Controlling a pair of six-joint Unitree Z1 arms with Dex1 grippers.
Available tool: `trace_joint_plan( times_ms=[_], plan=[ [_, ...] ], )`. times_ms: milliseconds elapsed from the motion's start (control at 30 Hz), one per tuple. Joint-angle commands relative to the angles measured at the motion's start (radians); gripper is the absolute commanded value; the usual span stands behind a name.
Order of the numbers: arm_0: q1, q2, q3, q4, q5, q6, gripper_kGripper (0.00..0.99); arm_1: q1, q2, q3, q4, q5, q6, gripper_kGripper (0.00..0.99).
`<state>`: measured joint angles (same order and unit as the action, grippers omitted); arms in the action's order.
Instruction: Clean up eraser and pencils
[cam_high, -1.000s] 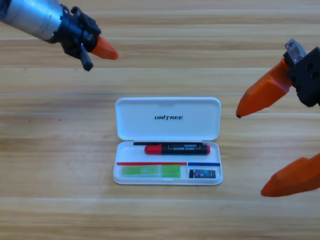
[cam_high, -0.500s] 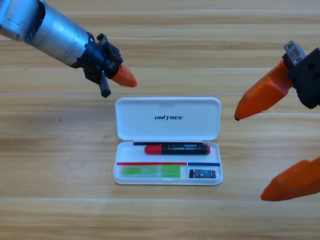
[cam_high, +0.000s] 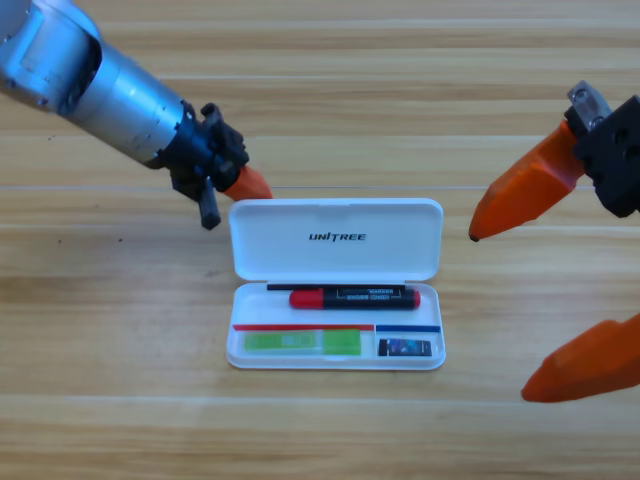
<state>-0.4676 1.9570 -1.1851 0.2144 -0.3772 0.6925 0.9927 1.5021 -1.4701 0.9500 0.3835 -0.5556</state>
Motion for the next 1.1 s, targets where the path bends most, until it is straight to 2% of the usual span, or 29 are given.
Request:
trace_joint_plan(
  times_ms=[33,367,733,1100],
  plan=[
    [-0.022,0.042,0.027,-0.007,-0.014,0.013,0.000,-0.020,-0.036,0.030,-0.039,0.015,0.011,0.986],
    [-0.059,-0.035,0.059,0.033,-0.015,0.013,0.000,-0.020,-0.036,0.027,-0.042,0.015,0.013,0.986],
    [-0.152,-0.084,0.134,0.031,-0.002,0.012,0.000,-0.022,-0.034,0.027,-0.042,0.015,0.016,0.986],
    [-0.213,-0.089,0.236,-0.035,0.035,0.056,0.000,-0.020,-0.036,0.027,-0.042,0.018,0.017,0.986]
  ],
)
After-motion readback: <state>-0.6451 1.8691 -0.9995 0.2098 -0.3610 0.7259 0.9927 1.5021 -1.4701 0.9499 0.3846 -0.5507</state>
